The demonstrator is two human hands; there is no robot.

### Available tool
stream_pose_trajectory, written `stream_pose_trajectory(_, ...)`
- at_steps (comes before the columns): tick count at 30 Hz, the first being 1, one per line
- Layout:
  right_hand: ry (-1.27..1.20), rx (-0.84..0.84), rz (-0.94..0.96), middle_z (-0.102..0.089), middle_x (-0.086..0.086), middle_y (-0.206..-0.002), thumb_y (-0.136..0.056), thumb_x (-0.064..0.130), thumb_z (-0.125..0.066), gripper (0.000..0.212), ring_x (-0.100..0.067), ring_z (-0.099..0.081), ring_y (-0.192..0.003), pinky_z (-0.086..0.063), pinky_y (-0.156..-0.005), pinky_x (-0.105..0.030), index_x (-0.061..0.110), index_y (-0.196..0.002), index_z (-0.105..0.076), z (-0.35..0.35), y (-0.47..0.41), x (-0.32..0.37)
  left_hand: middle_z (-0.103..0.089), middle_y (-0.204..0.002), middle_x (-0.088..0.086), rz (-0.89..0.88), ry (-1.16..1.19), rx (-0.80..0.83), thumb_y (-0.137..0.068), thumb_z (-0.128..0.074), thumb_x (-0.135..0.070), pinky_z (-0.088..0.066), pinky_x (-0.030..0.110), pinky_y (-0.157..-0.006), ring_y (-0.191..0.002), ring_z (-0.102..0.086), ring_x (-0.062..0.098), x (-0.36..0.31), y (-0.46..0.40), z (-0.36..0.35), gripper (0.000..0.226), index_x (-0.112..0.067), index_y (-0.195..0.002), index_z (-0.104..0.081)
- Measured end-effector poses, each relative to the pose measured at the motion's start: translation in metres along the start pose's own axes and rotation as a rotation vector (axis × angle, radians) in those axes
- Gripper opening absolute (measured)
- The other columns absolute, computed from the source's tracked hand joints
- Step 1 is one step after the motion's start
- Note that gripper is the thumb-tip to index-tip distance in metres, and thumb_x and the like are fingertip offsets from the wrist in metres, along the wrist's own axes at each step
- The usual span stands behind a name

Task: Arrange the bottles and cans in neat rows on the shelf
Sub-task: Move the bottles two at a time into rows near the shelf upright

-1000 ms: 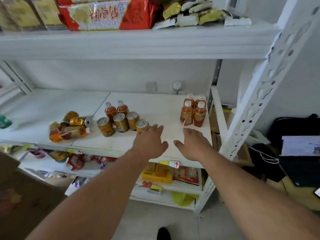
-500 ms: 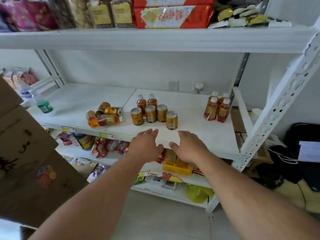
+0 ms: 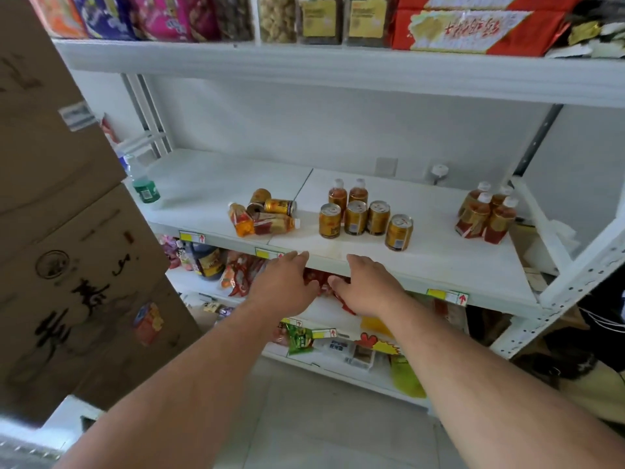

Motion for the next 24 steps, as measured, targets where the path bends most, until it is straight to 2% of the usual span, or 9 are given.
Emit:
stream_pose_trajectory(3,-0.013,-0.003,0.001,-0.043,-0.007,-0.151,-0.096,0.058,-0.046,0.070,-0.030,-0.042,-0.135,-0.040,-0.107,-0.044,0.016,-0.150,-0.036,0.000,-0.020,0.009,-0.035,-0.157,0.001,-0.020,-0.007,-0.009,-0.088,-0.050,-0.053,-0.040,0.045,-0.108,-0.140,-0.035,0.026,0.010,-0.019,0.004,0.075,-0.024,-0.154,-0.029)
stream_pose_trajectory(7,-0.030,-0.042,0.005,-0.051,-0.007,-0.144,-0.093,0.061,-0.047,0.066,-0.029,-0.049,-0.127,-0.046,-0.101,-0.045,0.018,-0.144,-0.043,0.002,-0.058,0.007,-0.029,-0.160,0.001,-0.030,-0.023,-0.009,-0.091,-0.052,-0.049,-0.039,0.043,-0.109,-0.143,-0.030,0.026,0.012,-0.052,0.012,0.072,-0.024,-0.155,-0.028)
stream_pose_trajectory(12,-0.054,-0.061,-0.029,-0.047,-0.008,-0.148,-0.094,0.061,-0.048,0.069,-0.031,-0.048,-0.130,-0.046,-0.101,-0.045,0.016,-0.146,-0.039,0.014,-0.100,0.002,-0.027,-0.161,-0.001,-0.024,-0.029,0.022,-0.091,-0.051,-0.051,-0.036,0.045,-0.111,-0.145,-0.028,0.024,0.013,-0.097,0.020,0.073,-0.026,-0.155,-0.026)
stream_pose_trajectory(17,-0.079,-0.089,-0.018,-0.060,-0.004,-0.128,-0.095,0.055,-0.051,0.049,-0.027,-0.059,-0.112,-0.050,-0.083,-0.039,0.020,-0.129,-0.051,0.028,-0.133,-0.003,-0.030,-0.160,-0.001,-0.020,0.027,0.019,-0.090,-0.051,-0.053,-0.038,0.046,-0.110,-0.143,-0.033,0.023,0.015,-0.138,0.025,0.073,-0.025,-0.154,-0.029)
stream_pose_trajectory(21,-0.105,-0.096,-0.067,-0.063,-0.003,-0.123,-0.090,0.058,-0.050,0.053,-0.027,-0.062,-0.105,-0.054,-0.083,-0.044,0.023,-0.131,-0.049,0.036,-0.156,-0.011,-0.031,-0.159,-0.001,-0.030,0.040,0.047,-0.091,-0.052,-0.052,-0.038,0.045,-0.110,-0.142,-0.035,0.023,0.010,-0.167,0.025,0.073,-0.024,-0.154,-0.028)
stream_pose_trajectory(24,-0.118,-0.094,-0.136,-0.062,0.002,-0.101,-0.091,0.057,-0.051,0.046,-0.021,-0.060,-0.086,-0.054,-0.074,-0.039,0.020,-0.118,-0.054,0.039,-0.176,-0.019,-0.029,-0.160,0.002,-0.070,0.037,0.067,-0.093,-0.051,-0.050,-0.035,0.043,-0.113,-0.144,-0.032,0.024,0.007,-0.194,0.026,0.072,-0.021,-0.155,-0.026)
Point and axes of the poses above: each hand's wrist, its own y-axis away from the middle knuckle, its own z-axis out of the back of the hand, x = y × z, the point moved 3 cm from there along -y, towards the middle knuckle
